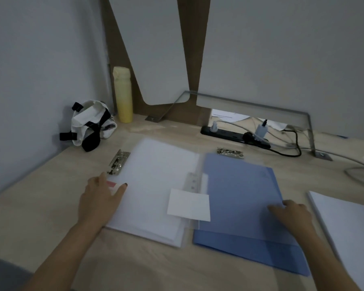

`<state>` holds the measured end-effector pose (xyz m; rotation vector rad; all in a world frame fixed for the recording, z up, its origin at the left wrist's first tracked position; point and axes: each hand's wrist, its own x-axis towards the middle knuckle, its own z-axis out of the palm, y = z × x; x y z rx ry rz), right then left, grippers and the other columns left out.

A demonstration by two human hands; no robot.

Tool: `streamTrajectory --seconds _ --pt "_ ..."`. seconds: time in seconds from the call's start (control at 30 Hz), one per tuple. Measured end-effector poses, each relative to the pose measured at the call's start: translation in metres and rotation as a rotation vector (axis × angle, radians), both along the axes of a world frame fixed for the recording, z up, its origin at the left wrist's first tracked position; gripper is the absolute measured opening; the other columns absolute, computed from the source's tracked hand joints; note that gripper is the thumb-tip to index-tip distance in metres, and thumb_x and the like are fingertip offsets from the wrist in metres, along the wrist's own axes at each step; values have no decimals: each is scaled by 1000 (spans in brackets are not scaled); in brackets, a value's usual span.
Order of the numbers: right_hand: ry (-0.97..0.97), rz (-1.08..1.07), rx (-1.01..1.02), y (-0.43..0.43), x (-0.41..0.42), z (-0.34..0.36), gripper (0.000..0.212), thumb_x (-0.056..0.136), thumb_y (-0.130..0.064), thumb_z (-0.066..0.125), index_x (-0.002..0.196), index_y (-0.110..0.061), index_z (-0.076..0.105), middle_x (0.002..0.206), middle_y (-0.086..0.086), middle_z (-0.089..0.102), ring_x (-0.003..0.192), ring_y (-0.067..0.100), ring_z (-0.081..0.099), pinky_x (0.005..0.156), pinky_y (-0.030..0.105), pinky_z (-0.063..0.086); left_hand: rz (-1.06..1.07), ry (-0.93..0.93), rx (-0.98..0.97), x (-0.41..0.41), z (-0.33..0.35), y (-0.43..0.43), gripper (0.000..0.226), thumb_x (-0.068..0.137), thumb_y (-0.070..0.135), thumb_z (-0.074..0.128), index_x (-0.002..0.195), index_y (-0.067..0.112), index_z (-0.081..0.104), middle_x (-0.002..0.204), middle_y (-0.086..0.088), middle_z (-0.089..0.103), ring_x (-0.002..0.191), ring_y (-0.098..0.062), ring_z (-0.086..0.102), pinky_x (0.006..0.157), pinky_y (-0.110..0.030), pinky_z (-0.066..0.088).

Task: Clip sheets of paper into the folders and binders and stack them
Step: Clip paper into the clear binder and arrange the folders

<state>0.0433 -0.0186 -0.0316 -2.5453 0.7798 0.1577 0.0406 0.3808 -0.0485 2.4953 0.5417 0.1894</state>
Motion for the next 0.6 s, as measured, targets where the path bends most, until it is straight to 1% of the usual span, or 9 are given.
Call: streamTrajectory --seconds 0.17,0.2,0.23,0.27,0.33,0.37,0.43,0.53,0.6 --pt "43 -80 -28 -15 -2 -2 63 87 -44 54 128 2 46 134 29 45 124 38 42 98 38 35 -44 -84 11 -1 -8 -4 64 88 39 55 139 7 35 127 -16 44 105 -36 54 92 -45 45" --pt "37 -90 -19 -19 -3 -4 60 86 -45 54 122 2 50 128 29 51 119 38 46 90 38 39 -50 -94 12 -2 -8 -3 62 88 38 55 139 7 36 127 -16 44 103 -36 55 90 -45 46" --pt "12 -87 1 -22 -4 -6 55 85 -43 56 113 4 55 118 28 57 109 38 53 77 36 41 -54 -101 13 -2 -8 -3 61 88 37 55 139 8 37 127 -15 44 100 -35 56 89 -45 46" --pt "-28 -79 25 -24 -5 -9 47 85 -41 57 99 4 58 103 26 61 96 36 57 62 33 38 -55 -105 13 -2 -8 -2 60 88 36 55 139 9 37 127 -14 44 98 -35 56 88 -45 46" --pt "-136 -84 51 -29 -10 -16 39 84 -36 59 68 -2 49 71 17 54 65 27 52 47 29 25 -65 -125 18 -2 -8 -1 58 89 34 56 138 10 38 127 -12 44 95 -33 57 86 -44 47" --pt "-194 -86 54 -30 -12 -18 42 83 -33 61 59 -7 40 59 11 44 55 22 43 45 28 20 -70 -138 20 -3 -8 -1 57 89 34 56 138 11 39 127 -11 45 93 -31 57 84 -44 47" --pt "-276 -100 80 -32 -20 -21 48 82 -26 65 53 -14 28 53 4 29 47 17 30 45 28 16 -75 -155 25 -4 -9 0 55 88 34 57 136 14 41 126 -7 47 91 -27 56 83 -42 47" --pt "-296 -112 121 -34 -31 -25 50 81 -22 67 54 -16 26 51 2 27 47 16 30 45 28 17 -74 -144 30 -4 -11 4 52 88 39 56 134 17 44 126 -2 50 99 -28 58 87 -43 45" --pt "-268 -104 122 -37 -38 -35 50 81 -24 68 55 -16 26 53 2 28 49 16 30 46 27 20 -59 -122 36 -4 -11 7 52 90 43 51 134 17 43 133 -3 49 105 -30 58 91 -45 44"
